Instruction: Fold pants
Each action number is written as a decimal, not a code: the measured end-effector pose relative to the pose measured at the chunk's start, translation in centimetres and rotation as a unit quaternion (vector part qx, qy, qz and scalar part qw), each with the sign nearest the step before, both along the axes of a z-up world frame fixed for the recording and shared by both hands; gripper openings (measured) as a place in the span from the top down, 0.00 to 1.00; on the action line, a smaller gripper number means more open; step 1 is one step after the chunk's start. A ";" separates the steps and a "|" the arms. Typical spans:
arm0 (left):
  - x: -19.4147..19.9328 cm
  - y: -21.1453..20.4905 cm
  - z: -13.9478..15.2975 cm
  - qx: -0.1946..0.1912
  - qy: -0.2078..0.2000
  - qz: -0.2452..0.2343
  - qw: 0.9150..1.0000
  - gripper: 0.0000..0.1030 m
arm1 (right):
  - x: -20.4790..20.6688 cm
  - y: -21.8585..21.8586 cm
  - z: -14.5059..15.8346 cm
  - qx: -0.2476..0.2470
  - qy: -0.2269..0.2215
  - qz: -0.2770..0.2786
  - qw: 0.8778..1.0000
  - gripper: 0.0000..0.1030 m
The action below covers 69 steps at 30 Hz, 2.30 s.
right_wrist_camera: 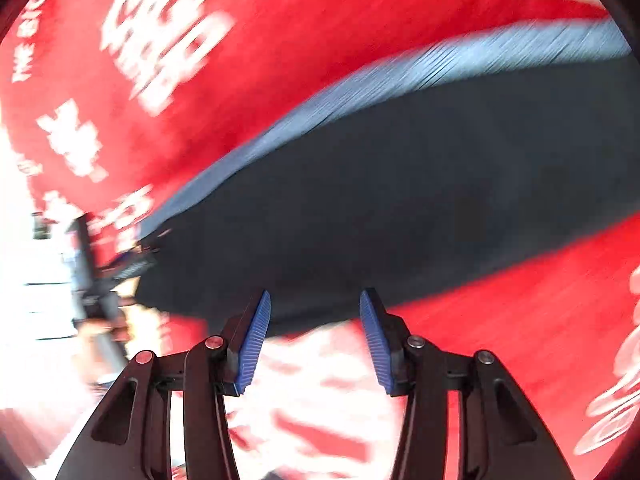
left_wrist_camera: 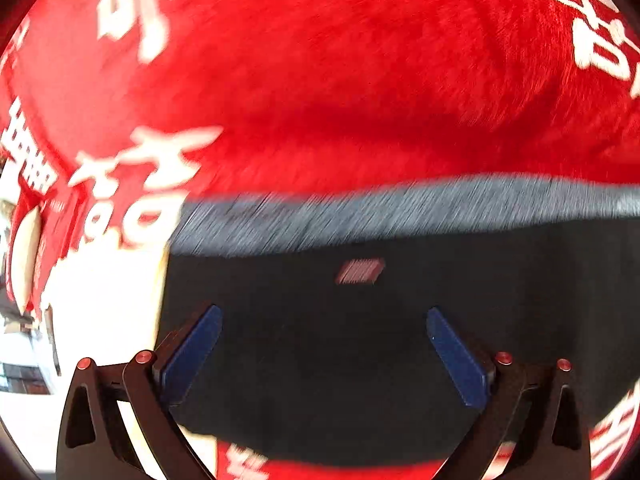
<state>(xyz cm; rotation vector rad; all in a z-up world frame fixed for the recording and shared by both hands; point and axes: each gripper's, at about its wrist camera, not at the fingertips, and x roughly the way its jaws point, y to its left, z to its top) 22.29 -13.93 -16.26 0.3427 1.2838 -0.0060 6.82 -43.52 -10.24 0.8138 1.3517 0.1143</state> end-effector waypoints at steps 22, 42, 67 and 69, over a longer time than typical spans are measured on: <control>0.0 9.6 -5.0 -0.080 0.019 -0.026 0.996 0.00 | 0.8 13.1 -2.0 0.044 -0.018 -0.051 0.998 0.93; -6.6 -7.0 -5.4 -0.165 0.089 -0.055 0.981 0.03 | -3.7 2.7 -4.2 0.072 -0.002 -0.207 0.976 0.47; -7.6 -12.6 -0.2 -0.183 0.064 -0.070 0.979 0.05 | -6.3 -2.1 1.9 -0.157 0.019 -0.145 0.977 0.91; -7.2 -14.6 -0.9 -0.183 0.066 -0.069 0.979 0.05 | -5.6 -3.0 2.3 -0.181 0.007 -0.127 0.975 0.90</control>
